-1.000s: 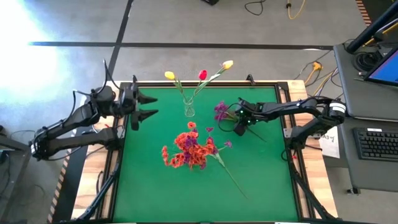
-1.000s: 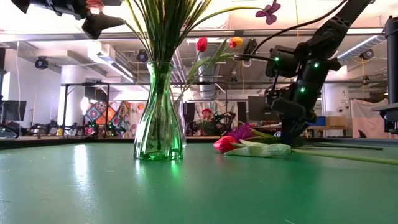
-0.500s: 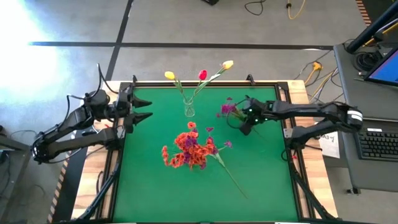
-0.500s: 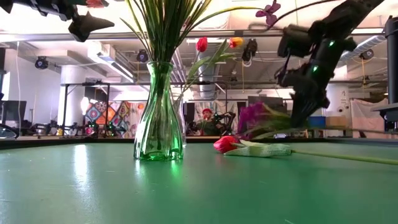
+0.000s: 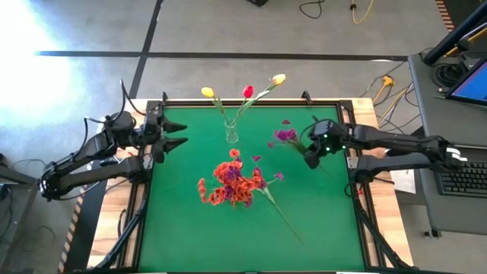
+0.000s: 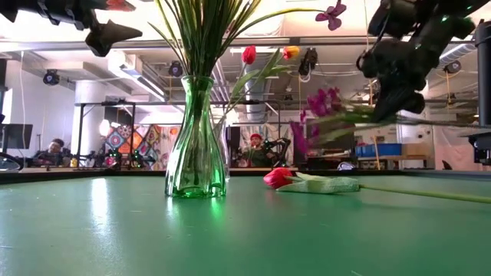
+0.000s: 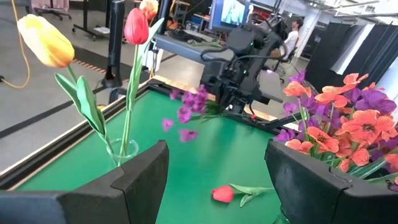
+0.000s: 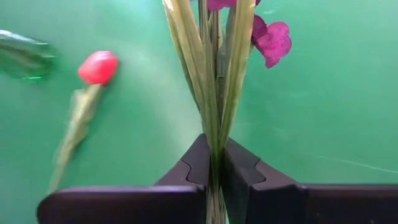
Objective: Sort flowers into vase by color
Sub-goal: Put the violet flowers into the green vase
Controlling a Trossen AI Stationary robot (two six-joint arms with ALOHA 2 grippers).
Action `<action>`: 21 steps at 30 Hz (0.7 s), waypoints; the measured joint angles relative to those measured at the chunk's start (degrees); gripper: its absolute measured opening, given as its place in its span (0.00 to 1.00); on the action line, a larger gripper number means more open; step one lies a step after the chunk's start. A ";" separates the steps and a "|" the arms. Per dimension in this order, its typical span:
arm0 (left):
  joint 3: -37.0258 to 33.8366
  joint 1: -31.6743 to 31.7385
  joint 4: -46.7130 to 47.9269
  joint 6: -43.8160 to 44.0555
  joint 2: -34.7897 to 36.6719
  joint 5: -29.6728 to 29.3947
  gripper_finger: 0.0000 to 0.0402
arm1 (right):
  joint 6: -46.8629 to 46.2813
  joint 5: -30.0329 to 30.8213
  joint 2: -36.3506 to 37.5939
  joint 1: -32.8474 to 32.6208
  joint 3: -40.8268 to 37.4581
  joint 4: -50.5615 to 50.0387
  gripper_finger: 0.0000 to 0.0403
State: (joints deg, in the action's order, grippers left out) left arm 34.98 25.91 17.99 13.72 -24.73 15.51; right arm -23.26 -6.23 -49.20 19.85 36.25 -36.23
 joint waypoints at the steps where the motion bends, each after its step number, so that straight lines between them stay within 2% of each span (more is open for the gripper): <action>1: 0.00 0.00 0.01 0.41 -0.09 -0.01 0.63 | -0.28 -0.45 0.87 -0.18 0.00 -0.04 0.04; 14: 0.00 0.00 -0.28 3.25 -0.31 -0.06 0.63 | 0.56 -1.30 11.37 -0.49 -0.02 0.86 0.04; 21: -0.19 0.00 -0.43 4.83 -0.31 -0.07 0.63 | 4.09 -5.31 15.40 -0.79 -0.04 9.64 0.04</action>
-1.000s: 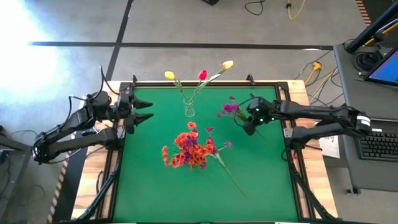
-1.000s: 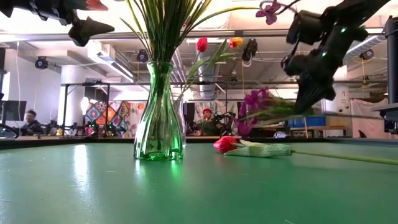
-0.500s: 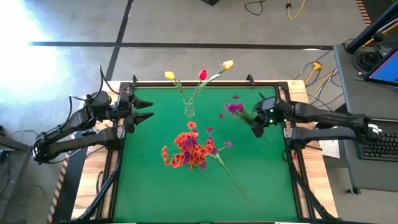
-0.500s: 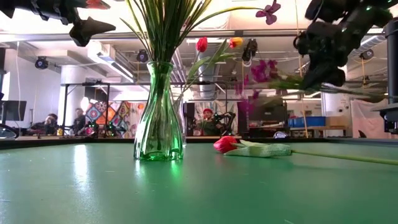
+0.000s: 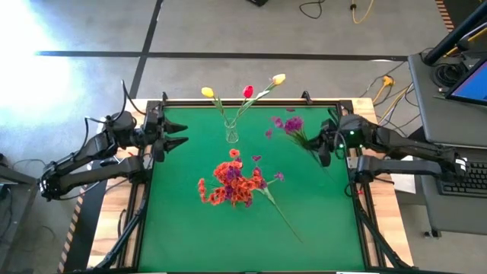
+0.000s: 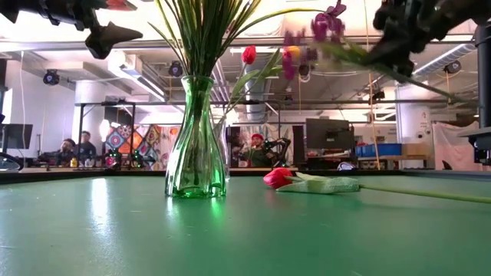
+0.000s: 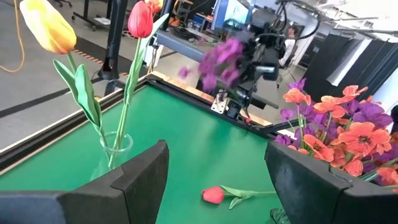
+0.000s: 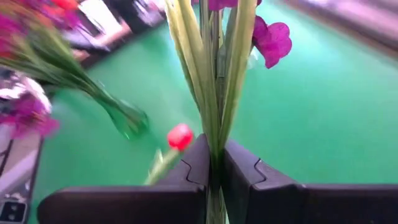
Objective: Sort flowers into vase by color
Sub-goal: Put the violet flowers into the green vase
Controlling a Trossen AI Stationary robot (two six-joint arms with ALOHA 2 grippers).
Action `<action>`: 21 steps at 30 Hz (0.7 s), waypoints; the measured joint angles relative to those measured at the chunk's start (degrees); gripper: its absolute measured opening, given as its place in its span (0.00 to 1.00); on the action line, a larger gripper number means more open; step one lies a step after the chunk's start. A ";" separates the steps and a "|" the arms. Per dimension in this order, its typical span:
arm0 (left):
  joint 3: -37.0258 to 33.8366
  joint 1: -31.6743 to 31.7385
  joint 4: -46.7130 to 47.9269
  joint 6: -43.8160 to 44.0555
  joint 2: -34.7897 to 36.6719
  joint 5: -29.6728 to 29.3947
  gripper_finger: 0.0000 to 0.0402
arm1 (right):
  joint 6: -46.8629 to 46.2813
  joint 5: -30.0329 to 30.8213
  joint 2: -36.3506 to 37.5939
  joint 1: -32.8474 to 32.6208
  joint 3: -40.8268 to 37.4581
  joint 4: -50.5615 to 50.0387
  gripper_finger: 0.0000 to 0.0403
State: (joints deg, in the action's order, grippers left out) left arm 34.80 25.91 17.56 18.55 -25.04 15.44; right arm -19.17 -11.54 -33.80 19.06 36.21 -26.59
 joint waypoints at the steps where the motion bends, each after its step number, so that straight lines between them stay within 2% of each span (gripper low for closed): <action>1: -0.06 0.00 0.01 0.02 -0.01 0.00 0.63 | 0.98 -0.52 0.07 -0.29 -0.02 2.45 0.04; 10: -0.23 0.00 -0.20 -1.36 -1.46 0.04 0.63 | 10.06 -0.95 -3.76 -3.88 -1.42 29.87 0.04; 21: -0.23 0.00 -3.90 -4.74 -3.28 0.09 0.63 | 15.48 -0.59 -15.64 -7.81 -8.09 72.31 0.04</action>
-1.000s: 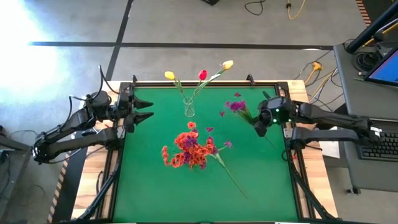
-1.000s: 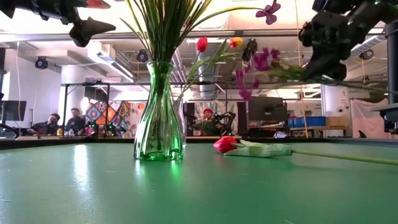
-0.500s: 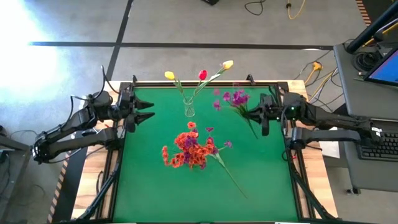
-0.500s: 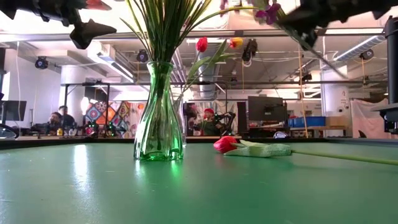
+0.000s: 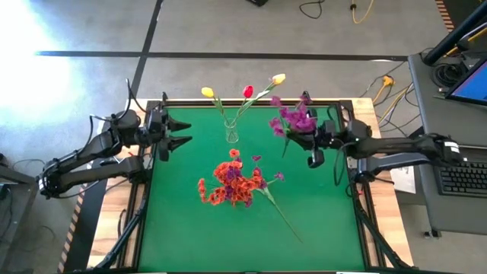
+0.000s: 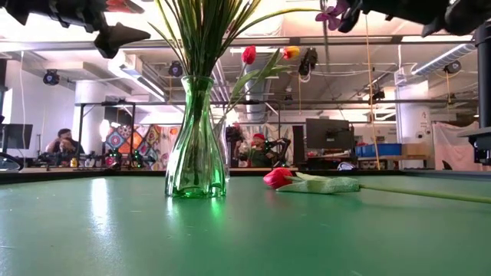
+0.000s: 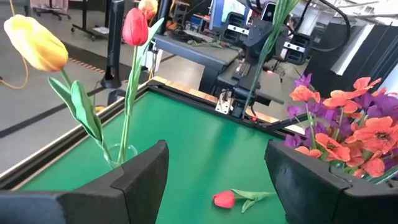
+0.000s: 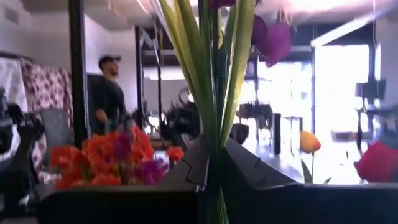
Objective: Sort flowers into vase by color
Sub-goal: Put the violet flowers into the green vase
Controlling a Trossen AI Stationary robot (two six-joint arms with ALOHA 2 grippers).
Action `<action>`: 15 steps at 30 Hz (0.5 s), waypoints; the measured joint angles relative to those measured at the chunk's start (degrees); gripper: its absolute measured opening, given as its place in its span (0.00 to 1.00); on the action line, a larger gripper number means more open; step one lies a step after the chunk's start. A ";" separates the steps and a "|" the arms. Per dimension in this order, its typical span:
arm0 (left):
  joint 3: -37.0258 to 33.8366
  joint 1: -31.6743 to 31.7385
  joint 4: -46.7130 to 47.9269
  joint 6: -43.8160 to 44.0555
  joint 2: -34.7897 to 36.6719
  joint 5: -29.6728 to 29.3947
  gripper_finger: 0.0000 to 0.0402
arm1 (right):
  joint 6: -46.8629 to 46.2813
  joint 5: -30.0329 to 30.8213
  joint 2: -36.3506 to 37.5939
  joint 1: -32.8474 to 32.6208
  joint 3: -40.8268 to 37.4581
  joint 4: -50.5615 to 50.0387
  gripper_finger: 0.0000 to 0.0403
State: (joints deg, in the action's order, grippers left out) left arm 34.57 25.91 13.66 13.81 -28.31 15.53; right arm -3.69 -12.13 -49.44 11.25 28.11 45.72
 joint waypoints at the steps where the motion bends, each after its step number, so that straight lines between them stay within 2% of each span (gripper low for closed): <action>1: 0.00 0.00 -0.09 -0.52 -0.14 0.00 0.63 | 0.04 0.08 -1.49 -0.25 -0.53 3.34 0.04; 7: -0.82 -0.12 -0.64 -2.90 -1.16 1.72 0.63 | 0.27 0.17 -10.96 -2.22 -1.48 19.00 0.04; 15: -6.48 -1.51 -10.66 -2.80 -1.95 3.06 0.63 | -0.49 3.10 -26.41 -4.67 -0.20 41.98 0.04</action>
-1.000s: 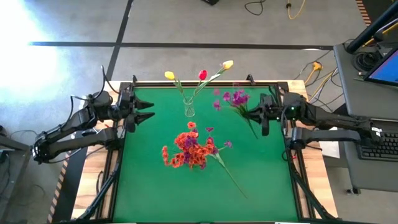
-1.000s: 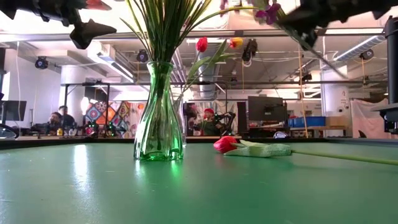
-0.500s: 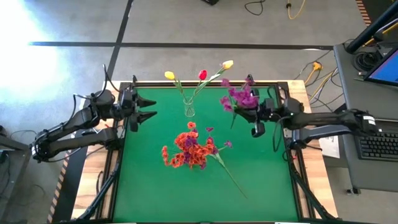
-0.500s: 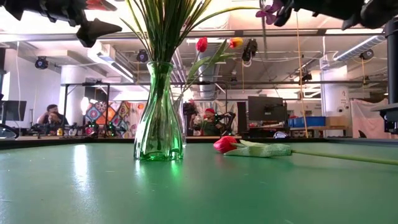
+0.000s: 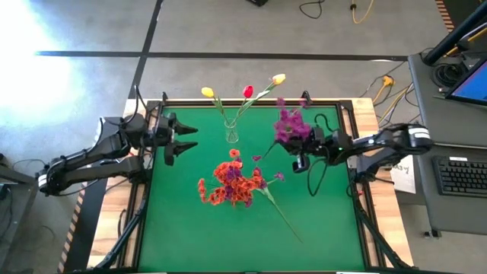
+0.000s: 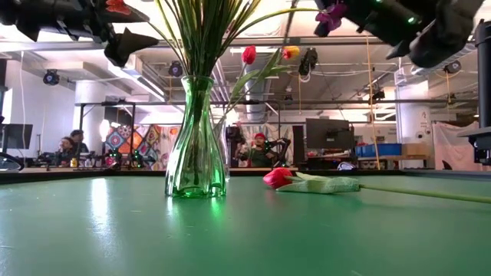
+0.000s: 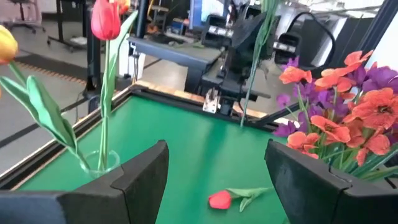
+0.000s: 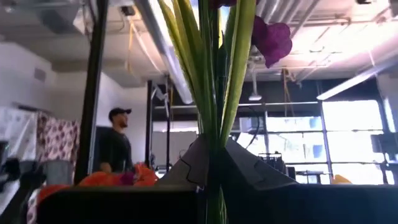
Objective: Sort flowers into vase by color
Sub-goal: Put the violet flowers into the green vase
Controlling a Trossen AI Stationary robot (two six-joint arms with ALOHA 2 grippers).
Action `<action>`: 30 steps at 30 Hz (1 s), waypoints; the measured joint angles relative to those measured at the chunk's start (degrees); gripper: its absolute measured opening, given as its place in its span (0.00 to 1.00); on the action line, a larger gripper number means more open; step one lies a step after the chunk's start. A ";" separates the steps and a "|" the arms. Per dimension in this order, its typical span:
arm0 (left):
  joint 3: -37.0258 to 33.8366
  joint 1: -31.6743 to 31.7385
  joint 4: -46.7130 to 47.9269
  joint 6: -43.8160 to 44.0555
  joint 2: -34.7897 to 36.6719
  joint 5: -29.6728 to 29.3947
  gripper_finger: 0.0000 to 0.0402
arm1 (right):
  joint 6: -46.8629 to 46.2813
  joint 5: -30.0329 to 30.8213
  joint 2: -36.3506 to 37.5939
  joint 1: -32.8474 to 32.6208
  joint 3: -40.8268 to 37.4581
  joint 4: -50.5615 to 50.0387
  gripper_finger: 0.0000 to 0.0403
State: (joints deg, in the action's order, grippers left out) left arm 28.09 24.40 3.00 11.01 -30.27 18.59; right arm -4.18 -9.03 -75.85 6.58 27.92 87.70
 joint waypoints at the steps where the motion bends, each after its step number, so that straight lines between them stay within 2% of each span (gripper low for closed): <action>1: -0.44 0.00 -0.63 0.00 0.04 0.01 0.63 | -0.79 0.16 -1.60 -0.08 0.56 1.44 0.04; 5: -1.35 0.00 -0.84 -0.01 0.18 0.00 0.63 | -3.65 0.23 -7.14 -0.76 4.67 2.15 0.04; 11: -1.05 0.00 -0.63 -0.02 0.15 0.00 0.63 | -3.27 0.06 -14.04 -3.29 12.05 2.21 0.04; 18: -0.91 0.00 -0.63 -0.03 0.18 0.00 0.63 | -3.45 -0.05 -19.09 -4.93 18.03 2.20 0.04; 30: -0.91 0.00 0.30 0.17 -0.56 0.00 0.63 | -10.40 -1.81 -27.85 -5.48 29.02 0.67 0.04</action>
State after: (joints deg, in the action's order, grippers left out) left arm 27.18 24.40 3.29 11.18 -30.83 18.59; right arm -14.58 -10.84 -103.70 1.10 56.93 88.36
